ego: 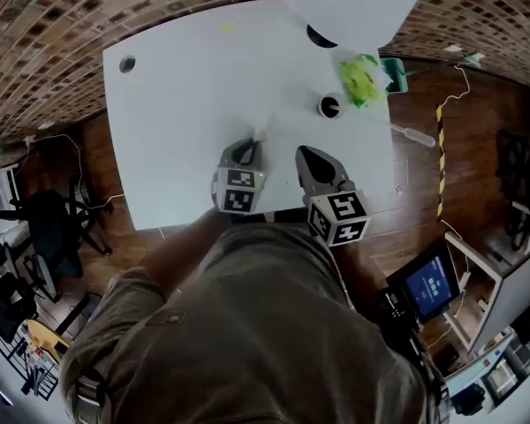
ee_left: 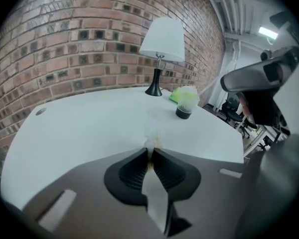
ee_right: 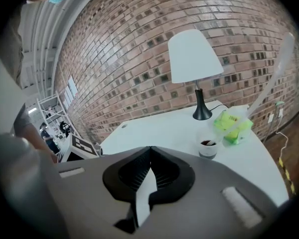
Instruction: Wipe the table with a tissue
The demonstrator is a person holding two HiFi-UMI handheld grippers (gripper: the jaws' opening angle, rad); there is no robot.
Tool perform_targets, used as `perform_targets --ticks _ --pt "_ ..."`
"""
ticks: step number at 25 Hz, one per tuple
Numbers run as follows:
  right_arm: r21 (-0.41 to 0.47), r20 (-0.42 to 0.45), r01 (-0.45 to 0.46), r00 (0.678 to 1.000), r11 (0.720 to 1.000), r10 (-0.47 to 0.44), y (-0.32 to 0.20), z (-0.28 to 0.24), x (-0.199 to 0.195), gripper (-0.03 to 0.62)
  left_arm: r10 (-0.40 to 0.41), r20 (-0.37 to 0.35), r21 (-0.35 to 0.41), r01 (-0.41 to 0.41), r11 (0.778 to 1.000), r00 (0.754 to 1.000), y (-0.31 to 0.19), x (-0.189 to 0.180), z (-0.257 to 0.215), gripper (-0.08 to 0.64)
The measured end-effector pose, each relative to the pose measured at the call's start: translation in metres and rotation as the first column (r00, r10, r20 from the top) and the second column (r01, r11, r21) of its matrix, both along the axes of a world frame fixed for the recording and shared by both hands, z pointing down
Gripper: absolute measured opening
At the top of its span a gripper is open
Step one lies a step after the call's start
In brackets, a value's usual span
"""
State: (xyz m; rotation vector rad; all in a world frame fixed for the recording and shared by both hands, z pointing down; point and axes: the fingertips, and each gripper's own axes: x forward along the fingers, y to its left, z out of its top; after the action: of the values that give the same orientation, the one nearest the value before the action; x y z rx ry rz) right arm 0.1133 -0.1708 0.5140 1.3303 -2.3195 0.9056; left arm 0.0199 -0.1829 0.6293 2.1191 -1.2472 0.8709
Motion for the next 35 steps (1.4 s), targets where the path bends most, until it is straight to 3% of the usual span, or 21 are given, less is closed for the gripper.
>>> perform_targets --ticks 10,27,35 --pt "-0.027 0.013 0.062 0.998 0.998 -0.062 -0.01 0.011 0.008 0.011 -0.061 0.056 -0.059 0.065 0.996 0.997 -0.001 -0.004 0.018 0.038" --pt "-0.011 0.034 0.161 0.986 0.987 -0.161 0.003 0.006 -0.05 0.011 -0.256 0.099 -0.055 0.262 0.963 0.962 0.022 -0.105 0.018 0.037" --pt "-0.009 0.031 0.13 0.991 0.991 -0.13 0.008 0.005 -0.047 0.011 -0.232 0.088 -0.054 0.237 0.97 0.969 0.02 -0.098 0.018 0.037"
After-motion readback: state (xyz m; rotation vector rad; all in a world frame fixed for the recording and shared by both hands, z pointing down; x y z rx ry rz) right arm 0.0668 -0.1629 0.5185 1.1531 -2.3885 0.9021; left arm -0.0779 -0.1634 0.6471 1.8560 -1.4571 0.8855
